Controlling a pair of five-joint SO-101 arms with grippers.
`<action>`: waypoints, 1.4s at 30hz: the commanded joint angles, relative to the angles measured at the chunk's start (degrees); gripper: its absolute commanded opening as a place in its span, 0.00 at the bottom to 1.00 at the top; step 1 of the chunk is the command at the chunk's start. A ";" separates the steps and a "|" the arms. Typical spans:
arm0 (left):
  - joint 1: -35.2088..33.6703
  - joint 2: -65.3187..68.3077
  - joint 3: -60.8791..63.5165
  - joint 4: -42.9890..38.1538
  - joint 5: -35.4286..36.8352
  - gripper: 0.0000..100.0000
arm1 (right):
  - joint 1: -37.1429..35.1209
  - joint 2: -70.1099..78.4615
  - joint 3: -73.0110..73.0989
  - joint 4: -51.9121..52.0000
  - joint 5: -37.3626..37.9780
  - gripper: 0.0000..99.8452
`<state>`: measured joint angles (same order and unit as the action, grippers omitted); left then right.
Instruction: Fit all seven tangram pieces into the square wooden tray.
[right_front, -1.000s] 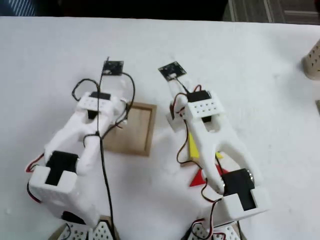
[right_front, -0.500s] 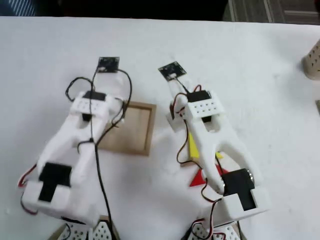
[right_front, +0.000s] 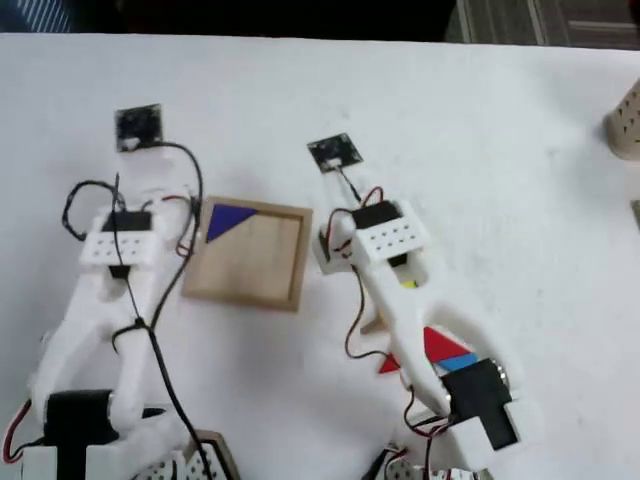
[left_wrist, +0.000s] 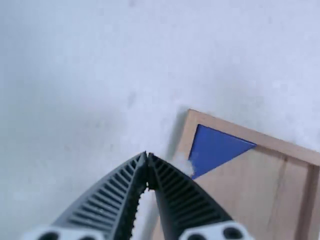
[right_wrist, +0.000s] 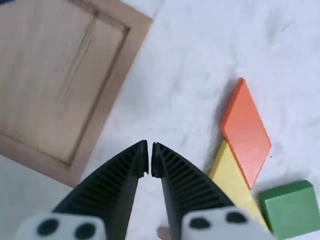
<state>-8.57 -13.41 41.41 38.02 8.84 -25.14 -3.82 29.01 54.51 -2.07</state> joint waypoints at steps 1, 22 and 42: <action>-4.09 -1.98 -1.67 -1.23 0.44 0.03 | -2.51 -2.59 0.35 -3.21 -9.85 0.07; -7.08 -1.80 -2.20 -1.49 0.44 0.03 | -7.96 17.54 -11.08 -6.81 -11.60 0.14; -6.99 -1.71 -1.49 -1.49 0.44 0.03 | 6.11 17.71 -18.55 10.15 0.70 0.02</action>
<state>-14.81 -13.41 41.41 37.93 8.84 -21.19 18.07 12.40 61.89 -3.21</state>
